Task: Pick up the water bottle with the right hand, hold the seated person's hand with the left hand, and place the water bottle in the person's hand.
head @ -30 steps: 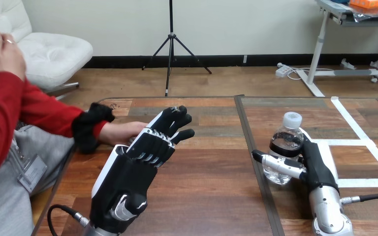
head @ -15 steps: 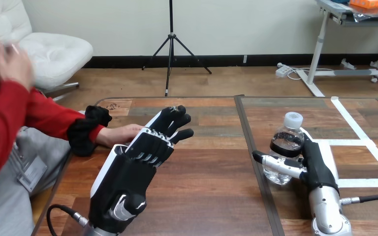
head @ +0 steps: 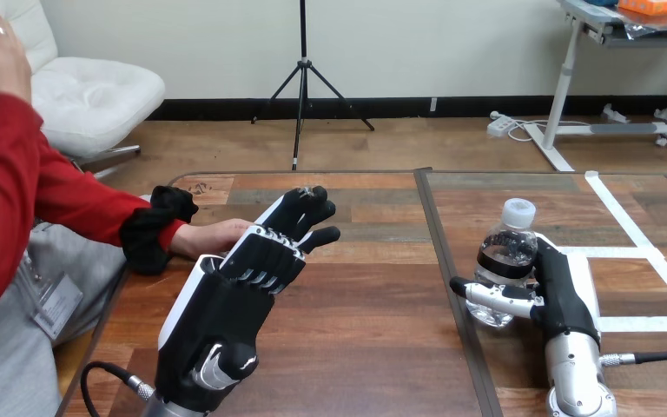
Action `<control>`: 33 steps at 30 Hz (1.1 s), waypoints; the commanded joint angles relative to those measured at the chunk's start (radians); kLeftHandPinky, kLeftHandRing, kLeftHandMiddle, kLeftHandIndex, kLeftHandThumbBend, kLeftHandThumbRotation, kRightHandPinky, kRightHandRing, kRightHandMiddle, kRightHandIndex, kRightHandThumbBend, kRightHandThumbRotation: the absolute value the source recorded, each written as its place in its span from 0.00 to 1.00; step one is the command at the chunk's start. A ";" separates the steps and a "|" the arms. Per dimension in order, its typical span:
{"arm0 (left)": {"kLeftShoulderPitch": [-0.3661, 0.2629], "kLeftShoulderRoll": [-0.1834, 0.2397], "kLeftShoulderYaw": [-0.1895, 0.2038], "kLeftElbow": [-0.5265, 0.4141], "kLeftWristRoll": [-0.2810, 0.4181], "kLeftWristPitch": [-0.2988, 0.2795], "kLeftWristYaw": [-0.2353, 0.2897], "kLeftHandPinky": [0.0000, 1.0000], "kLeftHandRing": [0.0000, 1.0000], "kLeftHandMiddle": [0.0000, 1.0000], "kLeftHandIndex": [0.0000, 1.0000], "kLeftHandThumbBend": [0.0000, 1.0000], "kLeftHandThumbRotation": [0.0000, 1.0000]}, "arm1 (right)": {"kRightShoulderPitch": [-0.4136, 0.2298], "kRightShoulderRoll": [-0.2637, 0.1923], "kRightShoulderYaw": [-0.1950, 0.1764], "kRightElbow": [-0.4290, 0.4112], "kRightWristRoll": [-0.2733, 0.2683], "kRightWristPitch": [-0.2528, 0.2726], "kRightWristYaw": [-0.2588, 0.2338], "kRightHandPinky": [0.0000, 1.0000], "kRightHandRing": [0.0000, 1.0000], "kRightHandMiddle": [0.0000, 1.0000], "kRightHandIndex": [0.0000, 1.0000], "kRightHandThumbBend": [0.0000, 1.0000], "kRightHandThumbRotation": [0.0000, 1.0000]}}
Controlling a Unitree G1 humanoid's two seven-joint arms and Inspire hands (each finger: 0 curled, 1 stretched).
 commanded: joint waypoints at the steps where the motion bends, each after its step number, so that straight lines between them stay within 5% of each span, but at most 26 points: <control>1: -0.040 -0.012 0.011 -0.031 -0.007 -0.010 0.003 0.87 0.93 0.94 0.92 0.94 0.74 | -0.001 0.026 -0.020 0.027 0.030 -0.005 0.024 0.39 0.49 0.58 0.66 0.86 0.00; 33: -0.048 -0.007 0.020 -0.009 0.013 -0.021 0.010 0.87 0.93 0.93 0.92 0.96 0.75 | -0.012 0.020 -0.056 -0.007 0.080 -0.035 0.053 0.25 0.32 0.44 0.50 0.84 0.00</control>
